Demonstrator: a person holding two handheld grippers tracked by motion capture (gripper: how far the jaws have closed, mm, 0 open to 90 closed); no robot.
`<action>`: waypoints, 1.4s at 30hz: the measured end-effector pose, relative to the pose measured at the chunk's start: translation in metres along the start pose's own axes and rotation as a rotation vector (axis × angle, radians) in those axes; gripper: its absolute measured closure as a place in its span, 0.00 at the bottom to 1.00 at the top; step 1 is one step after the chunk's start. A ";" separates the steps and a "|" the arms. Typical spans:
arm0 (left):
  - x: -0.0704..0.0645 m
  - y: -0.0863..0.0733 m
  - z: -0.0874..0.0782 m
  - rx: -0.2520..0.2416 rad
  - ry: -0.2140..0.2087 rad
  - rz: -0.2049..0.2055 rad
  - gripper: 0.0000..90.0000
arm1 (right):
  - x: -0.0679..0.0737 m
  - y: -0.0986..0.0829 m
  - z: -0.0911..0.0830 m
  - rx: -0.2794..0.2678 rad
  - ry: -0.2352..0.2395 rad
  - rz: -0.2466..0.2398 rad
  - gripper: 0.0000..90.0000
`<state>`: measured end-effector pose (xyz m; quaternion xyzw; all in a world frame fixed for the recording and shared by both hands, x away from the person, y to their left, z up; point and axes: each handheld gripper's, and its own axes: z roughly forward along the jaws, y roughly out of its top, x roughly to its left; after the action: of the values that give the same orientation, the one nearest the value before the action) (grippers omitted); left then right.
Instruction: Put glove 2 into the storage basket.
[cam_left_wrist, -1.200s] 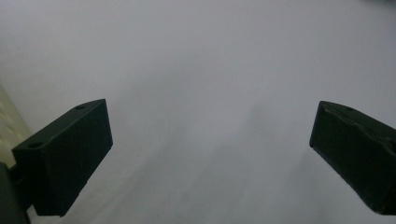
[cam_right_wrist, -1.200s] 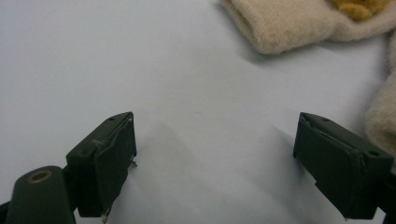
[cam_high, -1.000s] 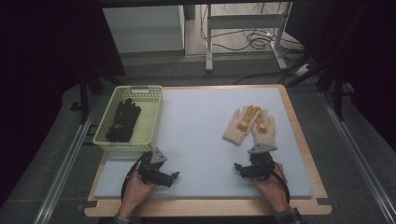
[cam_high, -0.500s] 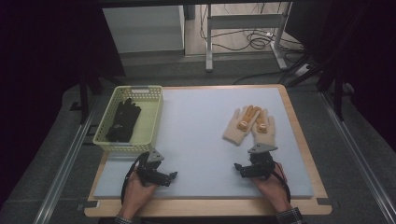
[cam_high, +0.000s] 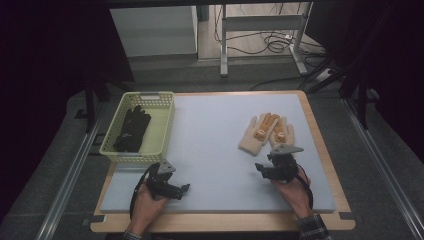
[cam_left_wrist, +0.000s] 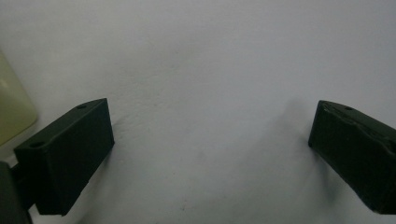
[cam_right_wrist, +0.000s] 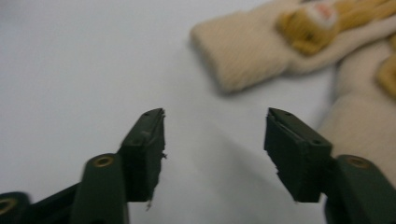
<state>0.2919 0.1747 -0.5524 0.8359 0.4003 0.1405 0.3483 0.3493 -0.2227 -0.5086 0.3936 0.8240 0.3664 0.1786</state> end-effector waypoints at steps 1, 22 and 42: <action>0.000 0.000 0.000 0.000 0.000 0.000 0.00 | -0.003 0.005 0.001 -0.005 -0.010 0.005 0.48; 0.000 0.000 0.000 0.001 -0.002 0.000 0.00 | -0.061 0.065 0.085 0.059 -0.154 0.013 0.59; 0.000 0.000 0.000 0.000 -0.001 -0.002 0.00 | -0.008 0.057 0.030 -0.031 0.084 -0.058 0.54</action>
<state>0.2920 0.1748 -0.5525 0.8357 0.4008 0.1395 0.3486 0.4013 -0.1915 -0.4863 0.3511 0.8361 0.3899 0.1604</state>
